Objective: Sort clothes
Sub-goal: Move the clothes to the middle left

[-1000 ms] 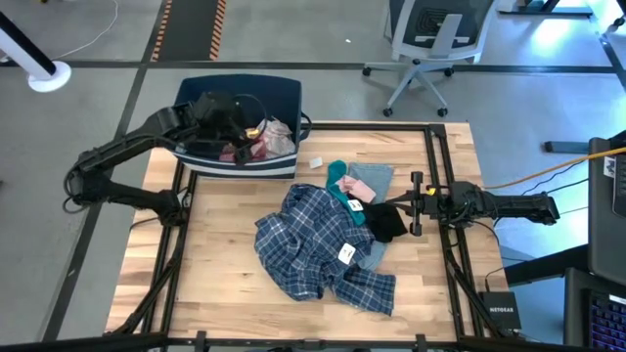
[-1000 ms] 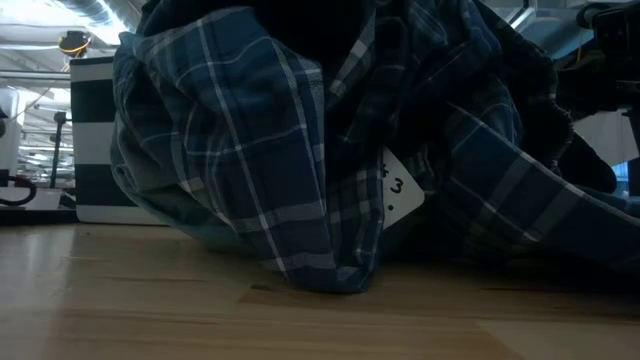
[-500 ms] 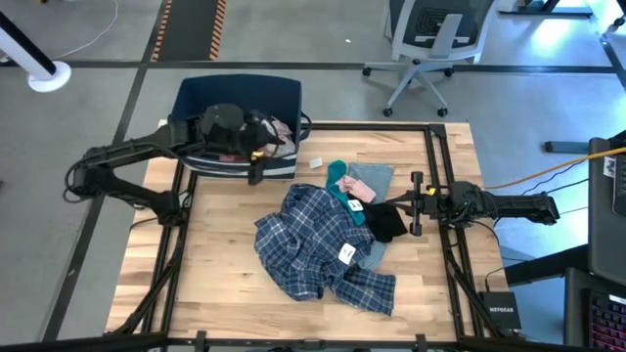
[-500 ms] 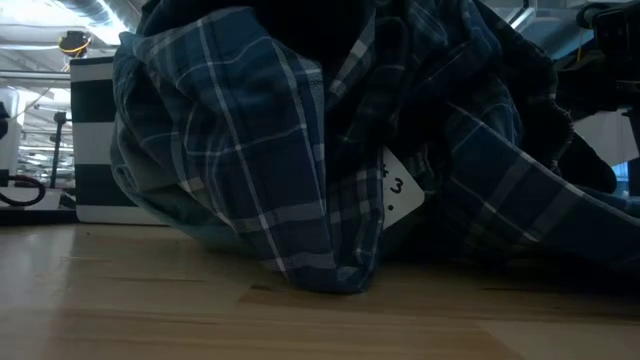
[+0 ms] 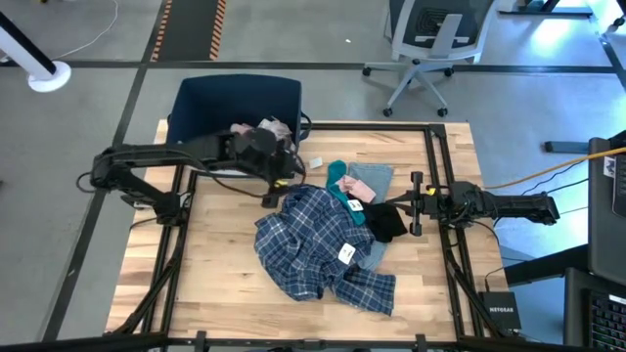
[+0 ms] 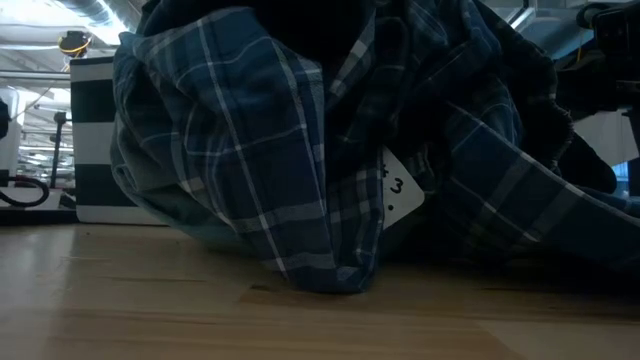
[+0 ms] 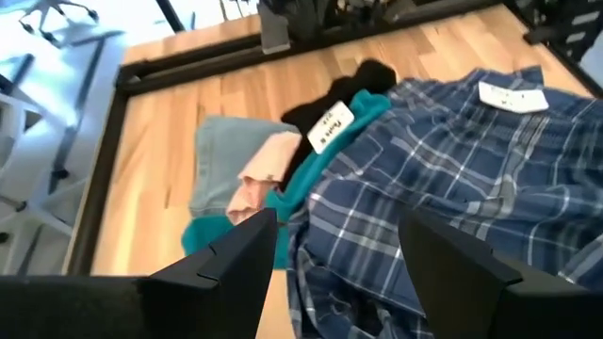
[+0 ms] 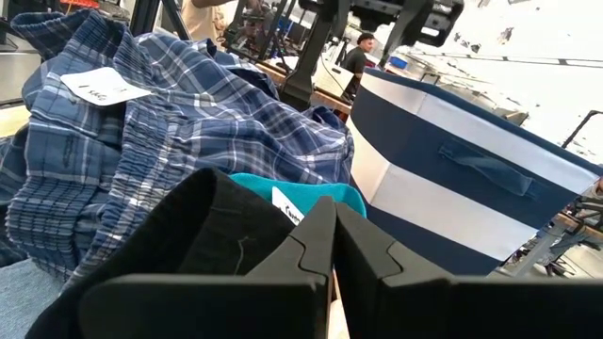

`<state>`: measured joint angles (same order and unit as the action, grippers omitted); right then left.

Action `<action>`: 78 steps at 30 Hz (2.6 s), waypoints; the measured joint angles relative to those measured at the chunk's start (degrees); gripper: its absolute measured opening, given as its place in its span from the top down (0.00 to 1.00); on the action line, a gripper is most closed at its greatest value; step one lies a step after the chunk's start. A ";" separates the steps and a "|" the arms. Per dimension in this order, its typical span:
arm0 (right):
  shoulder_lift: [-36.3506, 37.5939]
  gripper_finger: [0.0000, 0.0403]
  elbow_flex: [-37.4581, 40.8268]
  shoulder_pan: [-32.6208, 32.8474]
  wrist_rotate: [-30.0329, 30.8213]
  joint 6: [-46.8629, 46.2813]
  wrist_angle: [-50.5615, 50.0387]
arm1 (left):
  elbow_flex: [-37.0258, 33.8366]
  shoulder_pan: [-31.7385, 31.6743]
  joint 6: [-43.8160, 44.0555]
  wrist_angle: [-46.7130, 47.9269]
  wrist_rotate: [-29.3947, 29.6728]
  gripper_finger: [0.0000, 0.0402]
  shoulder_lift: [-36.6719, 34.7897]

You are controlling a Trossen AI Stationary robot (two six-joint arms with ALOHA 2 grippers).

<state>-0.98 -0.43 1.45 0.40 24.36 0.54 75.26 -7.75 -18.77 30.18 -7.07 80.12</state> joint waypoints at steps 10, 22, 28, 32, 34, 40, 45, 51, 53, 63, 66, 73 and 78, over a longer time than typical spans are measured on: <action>0.01 0.96 -0.02 0.02 0.00 0.00 0.00 | 0.00 2.75 -1.09 -5.20 -0.02 0.45 3.67; -0.01 0.96 0.00 0.00 0.00 0.02 0.00 | 0.00 7.19 -2.84 -10.20 0.09 0.45 10.03; 0.01 0.96 -0.02 0.01 0.00 0.01 0.00 | -0.04 8.29 -3.57 -13.82 0.57 0.45 13.55; -0.01 0.96 0.00 0.01 0.00 0.02 0.00 | -0.02 9.25 -3.58 -16.67 3.03 0.45 15.42; -0.01 0.96 0.00 0.02 0.00 0.00 0.00 | -0.02 9.92 -3.53 -16.07 3.50 0.45 16.24; -0.01 0.96 -0.02 0.01 0.00 0.00 0.00 | -0.04 13.33 0.18 -11.02 3.48 0.45 16.65; -0.01 0.96 0.00 0.02 0.00 0.02 0.00 | -0.04 16.35 4.37 -4.56 3.54 0.45 16.65; 0.00 0.96 -0.02 0.00 0.00 0.00 0.00 | -3.11 19.91 14.31 -2.24 5.67 0.45 16.58; -0.01 0.96 -0.02 0.00 0.00 0.00 0.00 | -4.93 21.23 17.23 -1.30 7.34 0.45 16.50; 0.01 0.96 -0.02 0.02 0.00 0.02 0.00 | -11.14 27.89 37.35 4.66 13.80 0.45 16.48; -0.01 0.96 -0.02 0.00 0.00 0.02 0.00 | -11.90 30.31 44.03 8.68 15.37 0.45 16.45; 0.01 0.96 -0.02 0.02 0.00 0.00 0.00 | -12.07 36.30 60.51 25.87 19.84 0.45 16.43; -0.01 0.96 0.00 0.01 0.00 0.01 0.00 | -12.22 39.11 66.60 29.67 20.42 0.45 16.09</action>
<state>-0.99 -0.43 1.46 0.40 24.37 0.54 63.05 31.36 47.82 59.85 13.35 96.21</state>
